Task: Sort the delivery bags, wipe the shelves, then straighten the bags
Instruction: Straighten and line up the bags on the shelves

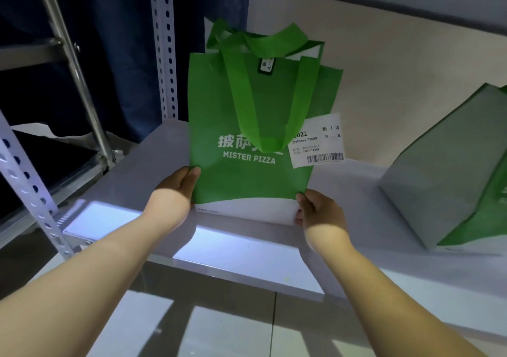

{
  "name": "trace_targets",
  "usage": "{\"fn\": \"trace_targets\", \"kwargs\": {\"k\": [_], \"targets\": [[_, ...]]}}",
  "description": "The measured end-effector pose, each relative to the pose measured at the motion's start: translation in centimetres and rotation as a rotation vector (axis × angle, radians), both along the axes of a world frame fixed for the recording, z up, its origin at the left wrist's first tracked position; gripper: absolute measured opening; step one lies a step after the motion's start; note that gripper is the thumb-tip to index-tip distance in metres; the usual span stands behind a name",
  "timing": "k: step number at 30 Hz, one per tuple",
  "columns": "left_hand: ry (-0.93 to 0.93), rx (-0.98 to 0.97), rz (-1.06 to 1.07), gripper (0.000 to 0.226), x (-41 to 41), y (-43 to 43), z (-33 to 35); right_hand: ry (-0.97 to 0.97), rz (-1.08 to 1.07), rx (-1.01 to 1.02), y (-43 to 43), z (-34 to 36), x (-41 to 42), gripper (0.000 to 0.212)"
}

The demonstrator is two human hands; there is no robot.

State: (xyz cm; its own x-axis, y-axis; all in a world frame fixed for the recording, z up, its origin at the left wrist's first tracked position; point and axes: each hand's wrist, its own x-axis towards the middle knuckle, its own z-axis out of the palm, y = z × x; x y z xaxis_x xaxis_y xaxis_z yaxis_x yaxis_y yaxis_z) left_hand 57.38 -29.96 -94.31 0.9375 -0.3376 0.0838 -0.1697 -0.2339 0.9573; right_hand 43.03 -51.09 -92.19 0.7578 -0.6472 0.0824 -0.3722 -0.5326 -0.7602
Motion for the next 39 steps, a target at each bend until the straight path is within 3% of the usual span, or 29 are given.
{"fn": "trace_targets", "kwargs": {"k": [7, 15, 24, 29, 33, 39], "targets": [[0.018, -0.043, 0.043, 0.025, 0.2, 0.3, 0.3, -0.051, 0.036, 0.035, 0.8, -0.7, -0.1, 0.018], [-0.062, -0.002, 0.124, 0.016, -0.7, 1.5, 1.3, -0.050, 0.039, 0.080, 1.6, 0.8, -0.5, 0.020], [-0.106, 0.113, 0.140, 0.022, -2.2, 2.5, 2.0, -0.030, 0.015, 0.145, 1.2, 1.7, -1.1, 0.028], [-0.162, 0.069, 0.257, 0.015, -5.0, 2.1, 2.4, -0.100, -0.008, 0.163, 0.5, 1.8, -2.6, 0.015], [-0.172, 0.061, 0.139, 0.010, -8.0, -0.6, 2.9, -0.174, 0.023, 0.156, -1.4, 1.9, -5.6, 0.015], [-0.120, 0.038, -0.126, 0.004, -12.5, -8.0, 5.0, -0.081, 0.150, 0.032, -6.7, 3.8, -11.6, 0.019]]}}
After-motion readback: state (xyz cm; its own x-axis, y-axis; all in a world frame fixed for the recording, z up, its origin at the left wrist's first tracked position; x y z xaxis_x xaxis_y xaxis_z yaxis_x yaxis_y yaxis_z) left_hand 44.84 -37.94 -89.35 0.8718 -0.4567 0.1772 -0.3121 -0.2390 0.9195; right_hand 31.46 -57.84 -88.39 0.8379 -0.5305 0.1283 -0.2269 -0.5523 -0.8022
